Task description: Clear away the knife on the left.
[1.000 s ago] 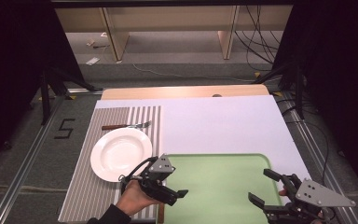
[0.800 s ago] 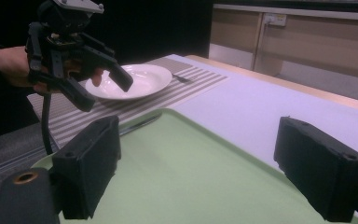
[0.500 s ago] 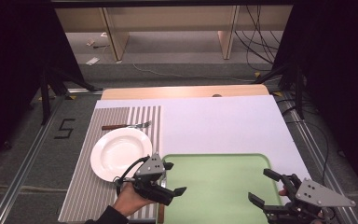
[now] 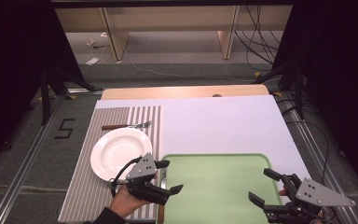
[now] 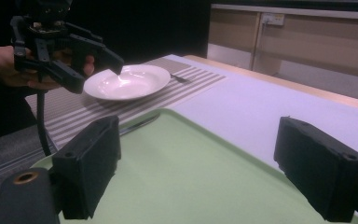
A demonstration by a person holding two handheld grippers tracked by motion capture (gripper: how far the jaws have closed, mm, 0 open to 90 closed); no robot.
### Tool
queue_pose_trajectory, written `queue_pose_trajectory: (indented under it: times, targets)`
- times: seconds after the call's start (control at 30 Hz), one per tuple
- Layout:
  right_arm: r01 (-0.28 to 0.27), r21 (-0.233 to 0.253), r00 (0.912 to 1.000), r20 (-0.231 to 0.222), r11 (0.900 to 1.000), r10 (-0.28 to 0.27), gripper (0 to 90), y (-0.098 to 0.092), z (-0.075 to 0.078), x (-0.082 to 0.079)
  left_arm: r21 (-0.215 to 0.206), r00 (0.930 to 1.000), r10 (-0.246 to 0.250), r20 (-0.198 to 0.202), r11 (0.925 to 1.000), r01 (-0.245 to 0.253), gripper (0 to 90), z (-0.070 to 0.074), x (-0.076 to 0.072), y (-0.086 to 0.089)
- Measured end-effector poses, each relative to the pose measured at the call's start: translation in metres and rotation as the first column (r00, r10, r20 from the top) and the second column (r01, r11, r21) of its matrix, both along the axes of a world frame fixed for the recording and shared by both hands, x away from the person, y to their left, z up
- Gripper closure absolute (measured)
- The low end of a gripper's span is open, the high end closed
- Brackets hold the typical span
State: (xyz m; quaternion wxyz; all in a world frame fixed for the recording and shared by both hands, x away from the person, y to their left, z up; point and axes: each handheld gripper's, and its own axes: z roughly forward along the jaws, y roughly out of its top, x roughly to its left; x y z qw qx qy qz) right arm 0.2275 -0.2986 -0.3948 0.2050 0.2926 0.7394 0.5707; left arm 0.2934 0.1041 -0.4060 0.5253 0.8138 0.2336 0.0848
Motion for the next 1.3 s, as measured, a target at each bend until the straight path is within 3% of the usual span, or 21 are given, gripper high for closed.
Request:
queue_pose_trajectory:
  times: [0.17,0.37,0.77,0.83,1.13,1.3]
  targets:
    - [-0.001,0.000,1.0000,0.001,1.000,0.001,15.6,0.000,0.000,0.000,-0.025,0.9999,0.003,0.013,0.9997,-0.003,14.9,0.000,-0.002,0.005]
    - [0.000,0.010,1.0000,-0.004,1.000,0.000,15.6,-0.001,0.000,0.000,-0.021,0.9992,0.019,0.035,0.9996,-0.018,14.9,-0.001,-0.005,0.010]
    - [0.007,0.009,1.0000,-0.007,1.000,-0.007,15.7,0.001,0.000,-0.001,-0.050,0.9965,0.075,0.036,0.9961,-0.073,15.0,-0.006,-0.015,0.030]
    - [0.006,0.009,1.0000,-0.005,1.000,-0.006,15.7,0.001,0.000,-0.001,-0.057,0.9965,0.078,0.031,0.9955,-0.076,15.0,-0.007,-0.016,0.031]
    - [0.007,0.011,1.0000,-0.003,1.000,-0.007,15.6,0.001,0.001,-0.003,-0.010,0.9980,0.052,0.036,0.9986,-0.052,15.0,-0.011,-0.021,0.022]
    - [0.007,0.012,1.0000,-0.003,1.000,-0.007,15.7,0.001,0.001,-0.002,-0.038,0.9973,0.065,0.034,0.9973,-0.063,15.0,-0.009,-0.020,0.024]
